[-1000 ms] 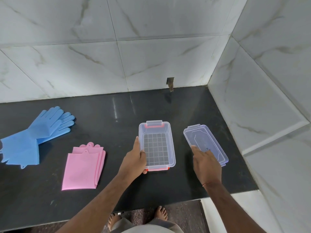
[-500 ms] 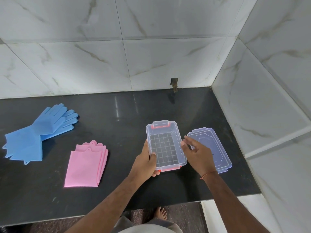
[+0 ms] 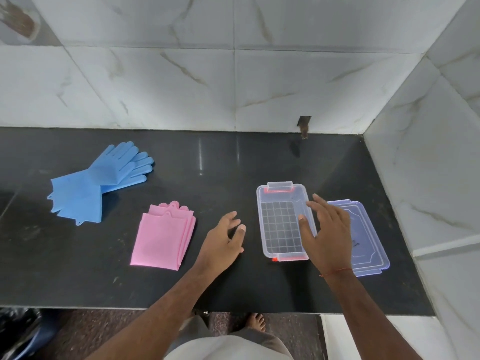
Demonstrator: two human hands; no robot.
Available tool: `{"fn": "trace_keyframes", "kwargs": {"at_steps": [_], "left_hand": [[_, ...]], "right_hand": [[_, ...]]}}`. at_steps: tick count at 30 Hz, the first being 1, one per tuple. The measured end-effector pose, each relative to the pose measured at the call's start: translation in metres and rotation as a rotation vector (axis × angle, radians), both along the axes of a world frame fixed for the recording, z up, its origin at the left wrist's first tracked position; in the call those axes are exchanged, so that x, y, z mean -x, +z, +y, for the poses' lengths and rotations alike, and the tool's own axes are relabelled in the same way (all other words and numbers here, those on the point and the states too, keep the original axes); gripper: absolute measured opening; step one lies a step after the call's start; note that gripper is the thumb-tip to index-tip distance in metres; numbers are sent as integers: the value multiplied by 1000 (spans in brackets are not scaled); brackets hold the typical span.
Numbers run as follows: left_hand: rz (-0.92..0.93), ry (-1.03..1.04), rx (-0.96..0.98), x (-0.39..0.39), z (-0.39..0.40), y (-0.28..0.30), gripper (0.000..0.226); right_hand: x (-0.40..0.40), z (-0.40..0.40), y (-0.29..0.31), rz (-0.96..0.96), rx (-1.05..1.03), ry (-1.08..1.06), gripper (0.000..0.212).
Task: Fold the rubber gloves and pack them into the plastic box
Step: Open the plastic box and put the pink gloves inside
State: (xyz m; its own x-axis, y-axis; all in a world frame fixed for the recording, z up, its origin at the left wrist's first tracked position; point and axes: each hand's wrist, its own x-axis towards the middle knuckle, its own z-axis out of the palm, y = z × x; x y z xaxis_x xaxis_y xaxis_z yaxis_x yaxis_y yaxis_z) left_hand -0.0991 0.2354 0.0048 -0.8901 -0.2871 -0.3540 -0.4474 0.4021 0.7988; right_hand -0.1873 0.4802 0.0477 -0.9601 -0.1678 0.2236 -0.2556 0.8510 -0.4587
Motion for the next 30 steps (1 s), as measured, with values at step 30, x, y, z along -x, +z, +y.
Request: {"fn": "trace_keyframes", "kwargs": {"at_steps": [30], "left_hand": [[-321,255,-217,-53,-237,1,42]], "right_hand": [[-94,-293,-48,-1184,693,-279,23]]}}
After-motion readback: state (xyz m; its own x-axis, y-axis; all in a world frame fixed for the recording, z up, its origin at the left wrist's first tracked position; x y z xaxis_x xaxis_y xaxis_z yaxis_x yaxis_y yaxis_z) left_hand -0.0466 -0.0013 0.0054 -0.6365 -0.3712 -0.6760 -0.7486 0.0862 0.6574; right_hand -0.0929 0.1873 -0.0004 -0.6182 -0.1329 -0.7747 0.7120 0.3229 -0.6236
